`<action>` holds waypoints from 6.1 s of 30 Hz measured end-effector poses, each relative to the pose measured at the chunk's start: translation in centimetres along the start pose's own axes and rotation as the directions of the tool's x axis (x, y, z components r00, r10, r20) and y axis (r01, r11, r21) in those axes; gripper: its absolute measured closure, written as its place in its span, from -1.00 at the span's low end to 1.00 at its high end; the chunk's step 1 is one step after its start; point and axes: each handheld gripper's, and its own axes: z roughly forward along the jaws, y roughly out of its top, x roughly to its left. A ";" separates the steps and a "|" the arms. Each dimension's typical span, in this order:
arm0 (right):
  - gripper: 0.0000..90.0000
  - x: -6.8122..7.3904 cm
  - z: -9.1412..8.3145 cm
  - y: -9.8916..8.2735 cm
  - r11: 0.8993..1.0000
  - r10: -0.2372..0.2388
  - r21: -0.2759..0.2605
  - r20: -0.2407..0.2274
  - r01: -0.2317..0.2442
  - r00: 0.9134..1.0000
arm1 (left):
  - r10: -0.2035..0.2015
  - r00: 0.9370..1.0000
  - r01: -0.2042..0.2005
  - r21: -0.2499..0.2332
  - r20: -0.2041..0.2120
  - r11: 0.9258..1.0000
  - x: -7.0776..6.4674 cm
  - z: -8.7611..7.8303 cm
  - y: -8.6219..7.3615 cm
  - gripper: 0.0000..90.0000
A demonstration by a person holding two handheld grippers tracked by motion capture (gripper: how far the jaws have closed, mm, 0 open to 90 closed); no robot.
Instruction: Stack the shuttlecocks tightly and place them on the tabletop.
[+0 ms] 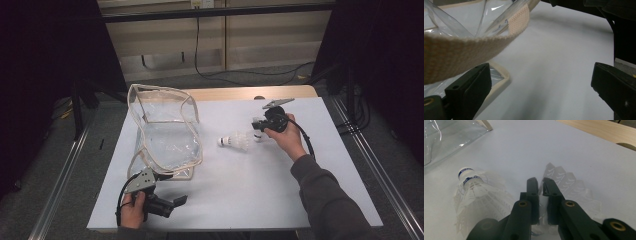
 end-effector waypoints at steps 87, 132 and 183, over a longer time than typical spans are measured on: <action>0.49 0.2 -7.5 -8.0 0.995 -0.006 -0.097 -0.057 0.001 0.998 | 0.001 1.000 -0.001 0.007 -0.008 1.000 -0.1 0.1 0.1 -0.95; 0.81 0.4 -7.3 -9.7 0.998 -0.058 -0.023 -0.068 0.057 0.996 | 0.003 1.000 -0.003 0.005 -0.010 1.000 -0.1 0.2 0.2 -0.95; 1.00 0.9 -7.8 -8.2 0.993 -0.047 -0.114 -0.096 0.036 0.994 | 0.005 1.000 -0.005 0.004 -0.007 1.000 -0.2 0.2 0.2 -0.95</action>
